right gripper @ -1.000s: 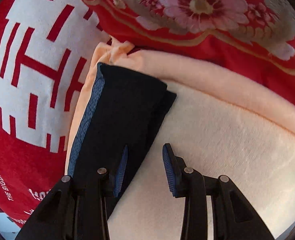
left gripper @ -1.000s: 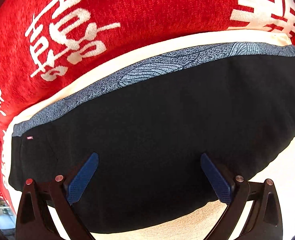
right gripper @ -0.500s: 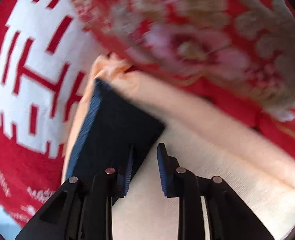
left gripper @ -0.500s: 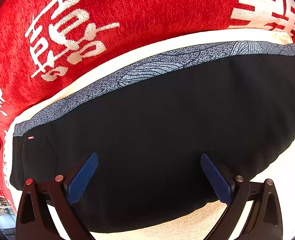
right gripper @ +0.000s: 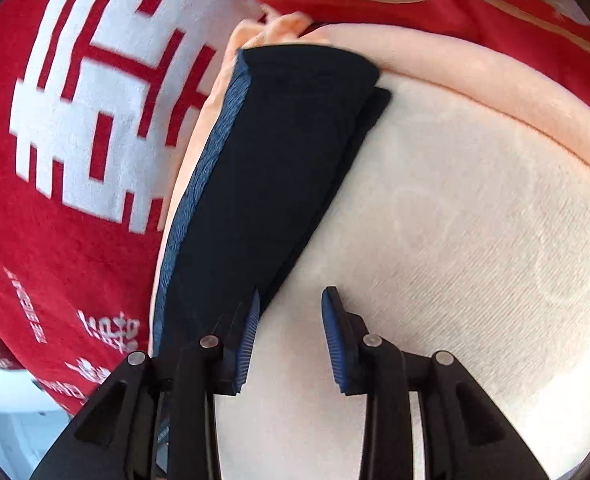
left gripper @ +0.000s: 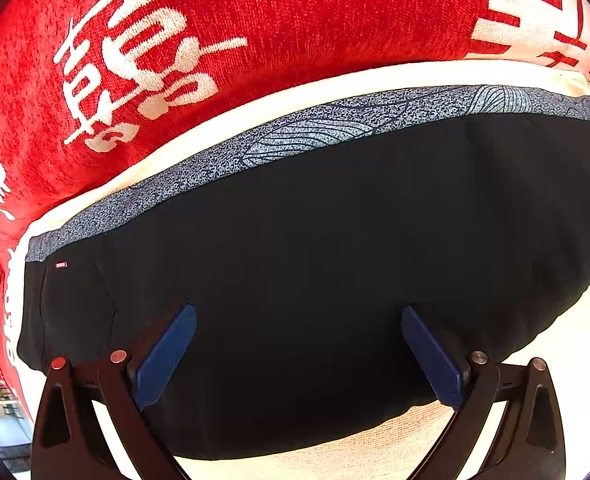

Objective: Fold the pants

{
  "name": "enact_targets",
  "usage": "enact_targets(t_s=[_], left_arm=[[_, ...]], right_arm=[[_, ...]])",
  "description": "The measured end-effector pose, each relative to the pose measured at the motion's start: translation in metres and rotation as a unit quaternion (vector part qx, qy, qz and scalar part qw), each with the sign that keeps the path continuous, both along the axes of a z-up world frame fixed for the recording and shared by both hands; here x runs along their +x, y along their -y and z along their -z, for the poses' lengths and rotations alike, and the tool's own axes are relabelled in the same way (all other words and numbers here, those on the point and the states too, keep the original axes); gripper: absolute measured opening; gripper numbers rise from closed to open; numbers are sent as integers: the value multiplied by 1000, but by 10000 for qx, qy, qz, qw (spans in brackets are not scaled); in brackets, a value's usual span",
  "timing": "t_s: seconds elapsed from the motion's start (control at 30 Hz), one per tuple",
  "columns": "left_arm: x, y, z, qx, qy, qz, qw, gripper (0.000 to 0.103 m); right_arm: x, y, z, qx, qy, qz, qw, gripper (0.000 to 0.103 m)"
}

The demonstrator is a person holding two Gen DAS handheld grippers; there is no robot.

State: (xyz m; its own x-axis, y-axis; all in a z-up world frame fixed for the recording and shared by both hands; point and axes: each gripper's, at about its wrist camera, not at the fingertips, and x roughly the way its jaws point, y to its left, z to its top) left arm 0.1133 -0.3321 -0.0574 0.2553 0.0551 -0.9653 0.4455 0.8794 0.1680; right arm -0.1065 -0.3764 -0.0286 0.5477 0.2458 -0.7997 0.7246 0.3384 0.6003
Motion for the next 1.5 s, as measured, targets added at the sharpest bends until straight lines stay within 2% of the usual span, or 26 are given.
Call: enact_targets(t_s=[0.17, 0.43, 0.53, 0.63, 0.73, 0.83, 0.93, 1.1, 1.2, 1.23, 1.37, 1.5], left_arm=[[1, -1, 0, 51, -21, -54, 10000, 103], [2, -3, 2, 84, -14, -34, 10000, 103], [2, -2, 1, 89, -20, -49, 9999, 103], [2, -2, 1, 92, 0, -54, 9999, 103], [1, -2, 1, 69, 1, -61, 10000, 103], [0, -2, 1, 66, -2, -61, 10000, 103], [1, -2, 1, 82, 3, -71, 9999, 103], [1, -1, 0, 143, 27, -37, 9999, 103], [0, 1, -4, 151, 97, 47, 9998, 103], [-1, 3, -6, 98, 63, 57, 9999, 103], [-5, 20, -18, -350, -135, 149, 9992, 103], [-11, 52, -24, -550, -137, 388, 9976, 103]], right_arm=[[13, -25, -1, 160, 36, -373, 9992, 36], [27, -56, 2, 157, -33, -924, 9956, 36], [29, -59, 5, 273, 6, -927, 9953, 36], [31, -55, 14, 546, 143, -695, 9960, 35], [34, -48, 23, 783, 230, -365, 9960, 9], [39, -47, 23, 675, 172, -417, 9967, 9], [36, -49, 16, 580, 178, -603, 9963, 13], [17, -45, 13, 621, 128, -670, 9957, 13], [-2, -37, 15, 696, 171, -488, 9962, 13], [-7, -35, 15, 687, 211, -399, 9966, 13], [-22, -14, 13, 536, 388, 21, 9978, 30], [-21, 3, 14, 470, 463, 222, 9976, 30]])
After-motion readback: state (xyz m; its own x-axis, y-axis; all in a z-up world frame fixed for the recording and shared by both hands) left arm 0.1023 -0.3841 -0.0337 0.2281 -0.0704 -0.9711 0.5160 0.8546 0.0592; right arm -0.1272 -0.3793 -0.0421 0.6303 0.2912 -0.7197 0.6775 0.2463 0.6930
